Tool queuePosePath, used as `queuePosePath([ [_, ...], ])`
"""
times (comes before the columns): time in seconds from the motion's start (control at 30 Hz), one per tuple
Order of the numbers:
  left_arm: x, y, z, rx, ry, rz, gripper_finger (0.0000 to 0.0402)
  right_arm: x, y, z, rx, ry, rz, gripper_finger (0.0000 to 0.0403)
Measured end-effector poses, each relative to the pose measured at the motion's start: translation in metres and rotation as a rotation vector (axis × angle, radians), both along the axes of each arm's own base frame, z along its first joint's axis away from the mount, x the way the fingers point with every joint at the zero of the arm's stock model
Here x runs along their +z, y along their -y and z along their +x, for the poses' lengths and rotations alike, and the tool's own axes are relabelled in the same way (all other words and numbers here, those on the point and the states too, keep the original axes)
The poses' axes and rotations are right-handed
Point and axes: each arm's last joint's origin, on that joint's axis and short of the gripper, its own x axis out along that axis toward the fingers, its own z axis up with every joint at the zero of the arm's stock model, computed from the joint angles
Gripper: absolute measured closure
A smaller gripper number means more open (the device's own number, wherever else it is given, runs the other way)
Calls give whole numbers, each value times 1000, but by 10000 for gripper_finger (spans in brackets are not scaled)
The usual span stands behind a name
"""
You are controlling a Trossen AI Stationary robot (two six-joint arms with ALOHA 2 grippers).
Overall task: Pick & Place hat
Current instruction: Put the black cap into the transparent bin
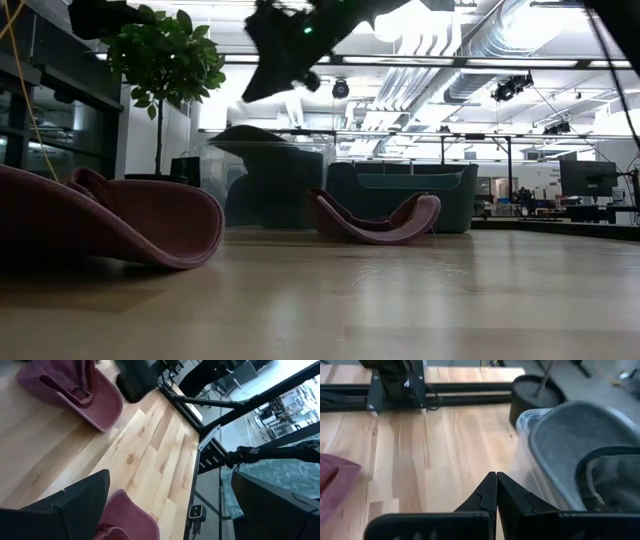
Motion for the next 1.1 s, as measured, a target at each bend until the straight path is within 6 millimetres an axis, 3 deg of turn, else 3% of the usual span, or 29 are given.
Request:
queuePosePath([
  [0.1,0,3,-1,-22,0,0,2,-7,7,11,-19,-74,18,402],
  [0.27,-3,8,-7,-105,-39,-14,2,1,13,20,2,-72,27,402],
  [0.77,-7,11,-16,-148,-88,-18,2,-1,55,5,112,-155,160,403],
  [1.1,-9,10,-17,-143,-110,-20,2,0,64,2,164,-161,118,403],
])
